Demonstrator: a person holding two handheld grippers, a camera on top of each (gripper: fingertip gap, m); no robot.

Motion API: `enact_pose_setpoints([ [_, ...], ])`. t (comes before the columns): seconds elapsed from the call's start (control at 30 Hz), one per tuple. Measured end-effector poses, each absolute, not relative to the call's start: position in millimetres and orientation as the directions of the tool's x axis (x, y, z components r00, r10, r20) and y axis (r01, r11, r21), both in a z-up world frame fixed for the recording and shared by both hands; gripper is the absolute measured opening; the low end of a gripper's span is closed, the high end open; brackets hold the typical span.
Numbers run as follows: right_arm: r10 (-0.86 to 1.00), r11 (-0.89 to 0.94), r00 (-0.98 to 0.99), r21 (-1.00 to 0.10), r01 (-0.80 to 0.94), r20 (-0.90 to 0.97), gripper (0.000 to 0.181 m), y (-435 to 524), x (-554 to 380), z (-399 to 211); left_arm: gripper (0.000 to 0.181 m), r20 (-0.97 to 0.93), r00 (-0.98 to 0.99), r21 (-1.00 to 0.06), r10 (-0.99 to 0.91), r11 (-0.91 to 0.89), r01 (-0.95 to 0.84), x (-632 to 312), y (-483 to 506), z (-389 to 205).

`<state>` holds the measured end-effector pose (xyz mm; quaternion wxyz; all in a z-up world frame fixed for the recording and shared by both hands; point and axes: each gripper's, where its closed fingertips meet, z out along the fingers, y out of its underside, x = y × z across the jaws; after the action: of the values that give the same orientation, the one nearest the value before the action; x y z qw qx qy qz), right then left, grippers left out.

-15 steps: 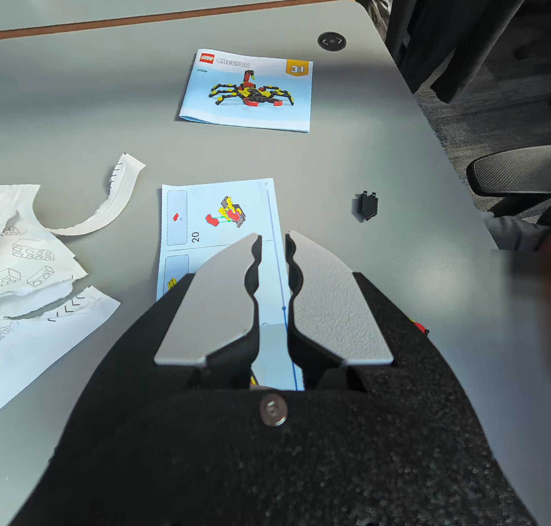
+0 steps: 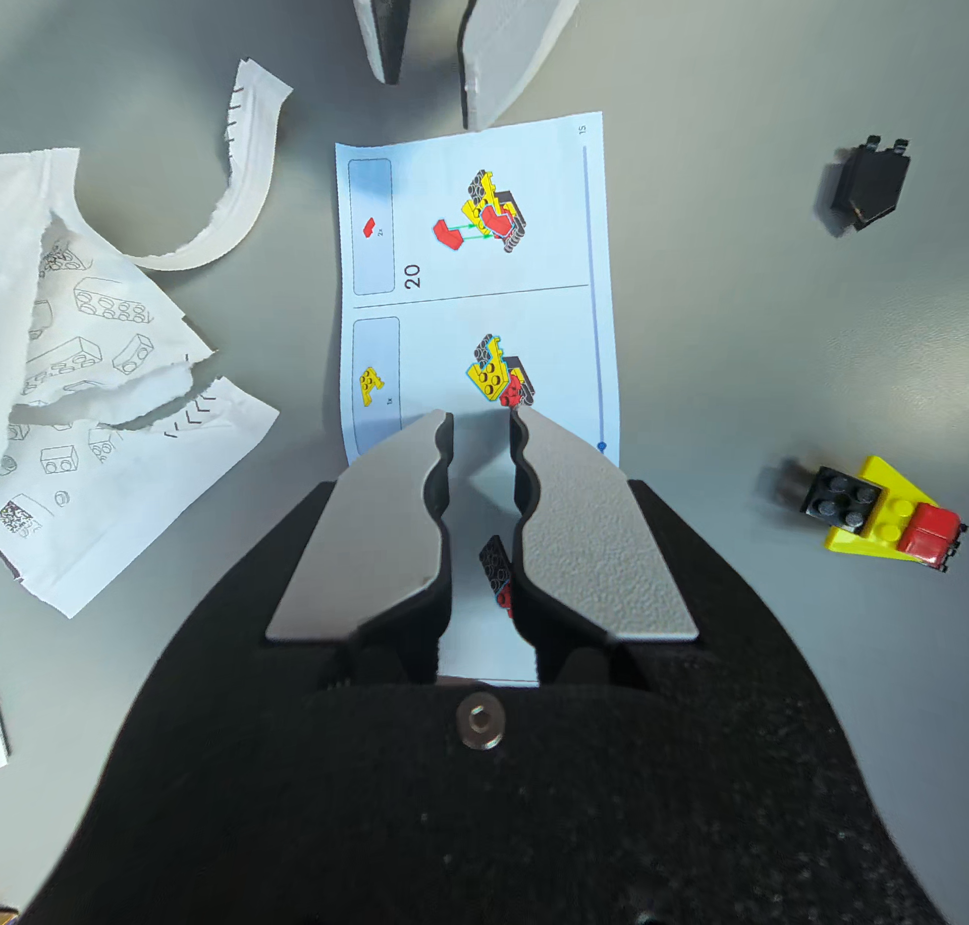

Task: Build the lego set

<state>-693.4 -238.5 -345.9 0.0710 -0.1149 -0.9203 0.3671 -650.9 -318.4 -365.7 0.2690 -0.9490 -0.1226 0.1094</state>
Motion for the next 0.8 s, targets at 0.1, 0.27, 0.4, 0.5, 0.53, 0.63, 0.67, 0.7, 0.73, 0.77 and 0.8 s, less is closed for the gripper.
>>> enact_pose_setpoints([
  [0.1,0.177,0.754,-0.981,-0.652,0.08,0.084,0.026,-238,-695,-357,0.017,-0.133,0.95,-0.548,0.283,-0.82,0.167,-648,-314,-369],
  [0.27,0.115,0.784,-0.988,-0.621,0.024,0.108,0.029,-244,-695,-375,0.01,-0.057,0.966,-0.539,0.25,-0.823,0.181,-640,-312,-375],
  [0.4,0.135,0.77,-0.981,-0.638,0.016,0.138,0.034,-250,-710,-370,0.006,-0.047,0.972,-0.524,0.23,-0.834,0.172,-640,-313,-375],
  [0.5,0.142,0.787,-0.982,-0.616,0.038,0.121,0.04,-249,-719,-374,0.003,-0.058,0.973,-0.512,0.222,-0.843,0.162,-641,-313,-376],
  [0.53,0.136,0.786,-0.984,-0.617,0.035,0.117,0.04,-249,-720,-374,0.003,-0.057,0.974,-0.511,0.221,-0.844,0.161,-641,-313,-376],
  [0.63,0.119,0.785,-0.99,-0.617,0.049,0.073,0.033,-250,-716,-375,0.002,-0.055,0.974,-0.513,0.221,-0.843,0.163,-642,-313,-376],
  [0.67,0.111,0.785,-0.992,-0.618,0.046,0.067,0.031,-250,-715,-375,0.001,-0.055,0.974,-0.516,0.222,-0.841,0.162,-642,-313,-376],
  [0.7,0.109,0.784,-0.992,-0.619,0.043,0.069,0.031,-250,-715,-375,0.001,-0.054,0.973,-0.519,0.223,-0.839,0.163,-643,-313,-376],
  [0.73,0.112,0.784,-0.991,-0.619,0.043,0.074,0.032,-250,-716,-375,0.001,-0.052,0.973,-0.522,0.224,-0.837,0.165,-643,-313,-376],
  [0.77,0.123,0.783,-0.988,-0.62,0.041,0.089,0.037,-250,-719,-375,0.001,-0.051,0.973,-0.525,0.224,-0.835,0.165,-643,-313,-376],
  [0.8,0.144,0.781,-0.983,-0.622,0.043,0.112,0.038,-249,-724,-374,0.001,-0.049,0.973,-0.527,0.224,-0.833,0.165,-643,-313,-376],
])
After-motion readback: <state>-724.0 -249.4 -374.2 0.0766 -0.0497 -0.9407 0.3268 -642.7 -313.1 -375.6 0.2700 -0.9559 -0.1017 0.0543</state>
